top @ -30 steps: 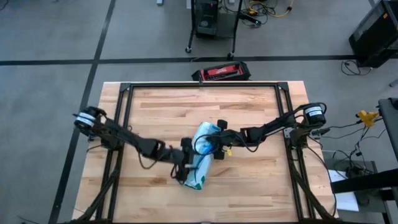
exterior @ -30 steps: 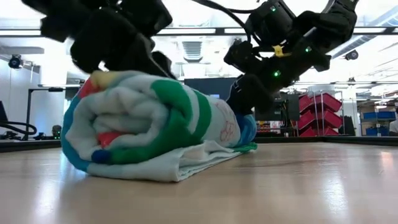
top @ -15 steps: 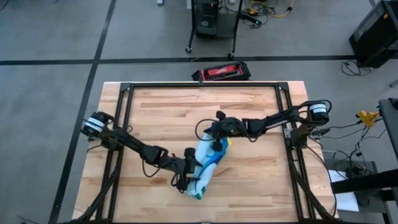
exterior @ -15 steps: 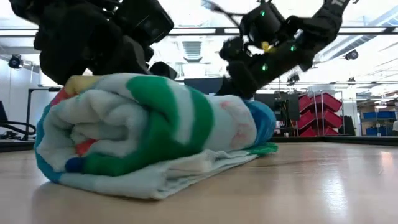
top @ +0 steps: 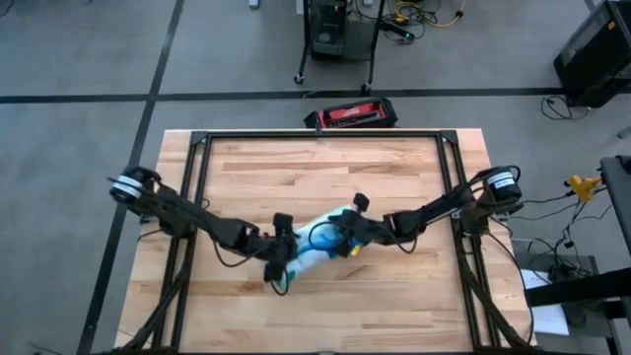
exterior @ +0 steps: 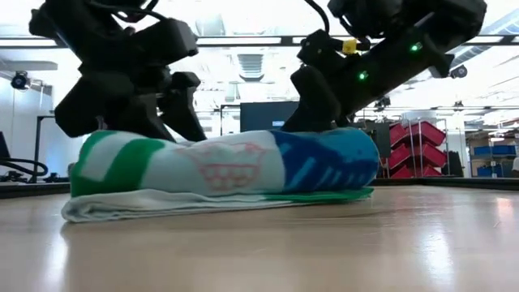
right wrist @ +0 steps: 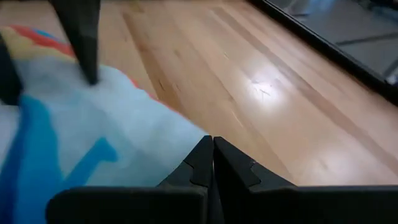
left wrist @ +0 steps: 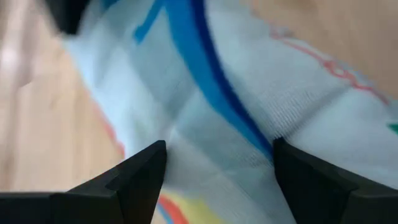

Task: Roll towel
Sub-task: Roll the multi-color dinosaur print towel

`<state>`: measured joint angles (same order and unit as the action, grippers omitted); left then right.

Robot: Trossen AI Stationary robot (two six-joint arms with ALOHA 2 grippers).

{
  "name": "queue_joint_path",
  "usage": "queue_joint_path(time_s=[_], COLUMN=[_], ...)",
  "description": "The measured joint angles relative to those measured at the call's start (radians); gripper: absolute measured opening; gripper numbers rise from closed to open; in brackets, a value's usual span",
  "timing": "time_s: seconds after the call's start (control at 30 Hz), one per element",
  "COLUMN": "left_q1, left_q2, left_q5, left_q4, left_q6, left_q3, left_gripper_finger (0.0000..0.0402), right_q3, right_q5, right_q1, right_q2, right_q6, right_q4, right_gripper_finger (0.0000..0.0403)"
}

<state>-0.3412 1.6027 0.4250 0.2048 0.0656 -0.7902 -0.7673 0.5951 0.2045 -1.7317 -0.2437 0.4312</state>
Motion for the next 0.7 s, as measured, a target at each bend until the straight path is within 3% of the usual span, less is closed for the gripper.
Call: queue_joint_path(time_s=[0.13,0.2,0.33,0.47,0.6,0.7], left_q1=[-0.001,-0.005,-0.017,-0.025,-0.036,-0.051], left_q2=[-0.03,-0.04,-0.049,-0.049,-0.049,-0.049], left_q5=[0.063,0.084,0.112,0.112,0.113,0.118], left_q4=[0.065,0.083,0.111,0.114,0.115,0.122], left_q6=[0.018,0.043,0.112,0.13,0.173,0.23], left_q3=[0.002,0.002,0.002,0.002,0.002,0.002], left_gripper_finger=[0.0274,0.0274,0.0274,0.0274,0.0274,0.0274], right_q3=[0.0,0.0,-0.001,-0.017,-0.04,-0.049], right_q5=[0.006,-0.052,-0.367,-0.516,-0.852,-0.955], right_q1=[0.022,0.039,0.038,-0.048,-0.147,-0.209], right_q2=[0.0,0.0,-0.003,-0.004,-0.048,-0.113], right_q6=[-0.042,0.029,0.24,0.31,0.436,0.453], right_q4=[0.037,0.123,0.246,0.261,0.255,0.256], right_gripper_finger=[0.0,0.0,0.0,0.0,0.0,0.0])
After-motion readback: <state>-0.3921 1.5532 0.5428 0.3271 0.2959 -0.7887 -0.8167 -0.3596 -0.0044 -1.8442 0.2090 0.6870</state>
